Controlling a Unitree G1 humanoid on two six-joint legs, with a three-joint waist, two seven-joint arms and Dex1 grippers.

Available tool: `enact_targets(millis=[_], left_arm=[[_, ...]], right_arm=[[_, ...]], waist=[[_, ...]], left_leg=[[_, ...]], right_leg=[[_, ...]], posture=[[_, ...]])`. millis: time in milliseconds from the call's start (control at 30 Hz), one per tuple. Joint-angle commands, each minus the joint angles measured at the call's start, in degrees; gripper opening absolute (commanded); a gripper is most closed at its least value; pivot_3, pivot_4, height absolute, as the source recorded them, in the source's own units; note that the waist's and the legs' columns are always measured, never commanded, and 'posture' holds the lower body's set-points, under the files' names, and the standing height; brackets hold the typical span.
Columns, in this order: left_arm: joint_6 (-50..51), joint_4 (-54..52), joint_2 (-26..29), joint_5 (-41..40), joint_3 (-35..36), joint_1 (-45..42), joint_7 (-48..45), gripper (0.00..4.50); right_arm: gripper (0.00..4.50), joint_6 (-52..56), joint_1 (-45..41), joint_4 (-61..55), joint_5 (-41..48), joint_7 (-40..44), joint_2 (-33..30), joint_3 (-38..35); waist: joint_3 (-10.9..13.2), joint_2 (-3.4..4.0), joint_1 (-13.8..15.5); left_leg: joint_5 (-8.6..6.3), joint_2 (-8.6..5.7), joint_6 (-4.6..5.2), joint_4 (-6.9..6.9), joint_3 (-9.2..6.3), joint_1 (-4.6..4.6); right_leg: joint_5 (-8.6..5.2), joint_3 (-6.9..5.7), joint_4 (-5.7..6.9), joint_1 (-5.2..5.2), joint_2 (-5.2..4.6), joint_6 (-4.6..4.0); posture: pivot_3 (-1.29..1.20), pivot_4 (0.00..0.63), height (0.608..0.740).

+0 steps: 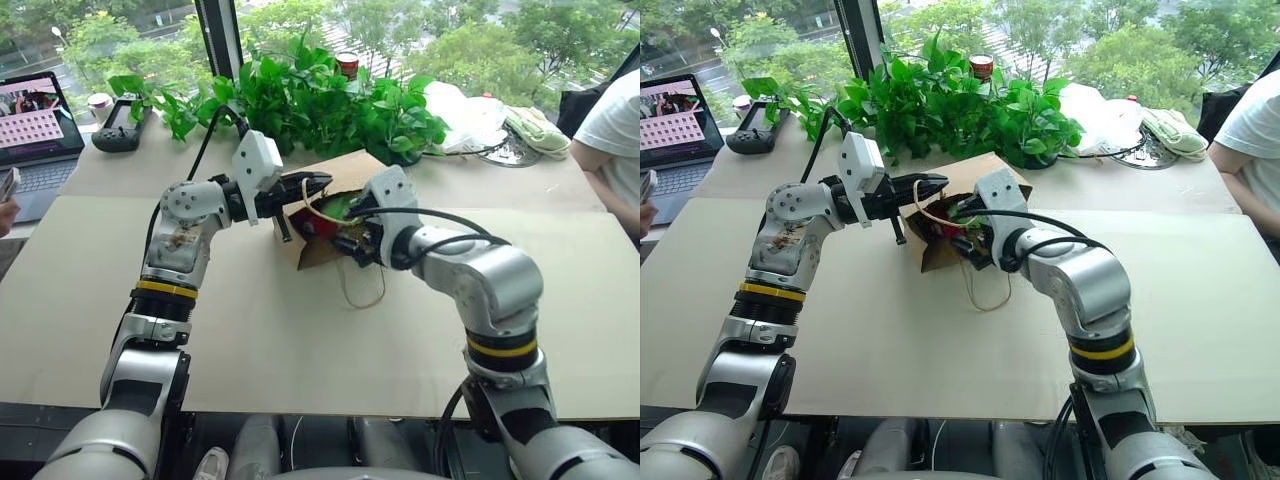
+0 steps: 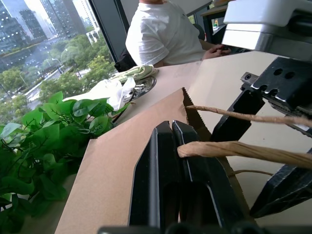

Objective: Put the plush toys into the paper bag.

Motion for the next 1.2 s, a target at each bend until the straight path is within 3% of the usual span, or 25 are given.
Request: enact_targets(millis=[33,467,600,900,1200], left_arm=[[-1.1,-0.8,0.2,-0.1,0.5,-0.7,-0.1,0.00],[-1.4,0.0,0.0,0.0,0.4,-1.3,-0.7,0.00],[-1.3,-0.1,0.1,0.1,0.4,-1.4,-0.6,0.00],[-1.1,-0.5,0.1,0.1,0.5,-1.3,-0.5,0.00],[-1.2,-0.2,0.0,0.0,0.5,-1.5,-0.6,0.00]], right_arm=[[4.11,4.4,2.6,-6.6,2.2,0.1,0.7,-1.6],[4.11,-0.7,10.7,-2.0,-0.4,-4.0,3.0,4.1],[3.06,-2.8,10.8,-0.7,-0.8,-4.1,4.0,5.2],[0.02,-5.0,11.3,1.6,-1.2,-4.0,4.3,6.5],[0.01,-5.9,10.2,0.3,0.3,-3.3,6.5,0.9]], waist=[[0.0,0.00,0.1],[0.0,0.00,0.1],[0.0,0.00,0.1],[0.0,0.00,0.1],[0.0,0.00,0.1]], left_leg=[[0.00,0.00,0.00,0.00,0.00,0.00],[0.00,-0.02,0.00,0.02,-0.03,0.01],[0.00,-0.02,0.00,0.02,-0.04,0.00],[0.00,-0.02,0.00,0.02,-0.04,0.00],[0.00,-0.02,0.00,0.02,-0.05,0.00]], right_leg=[[0.00,0.00,0.00,0.00,0.00,0.00],[0.00,0.00,-0.02,0.01,0.00,0.00],[0.00,0.00,-0.02,0.02,0.00,0.01],[0.00,0.00,-0.02,0.02,0.00,0.00],[0.00,0.00,-0.02,0.03,0.00,0.01]], posture=[[0.00,0.150,0.740],[0.00,0.150,0.740],[0.00,0.150,0.740],[0.00,0.150,0.740],[0.00,0.150,0.740]])
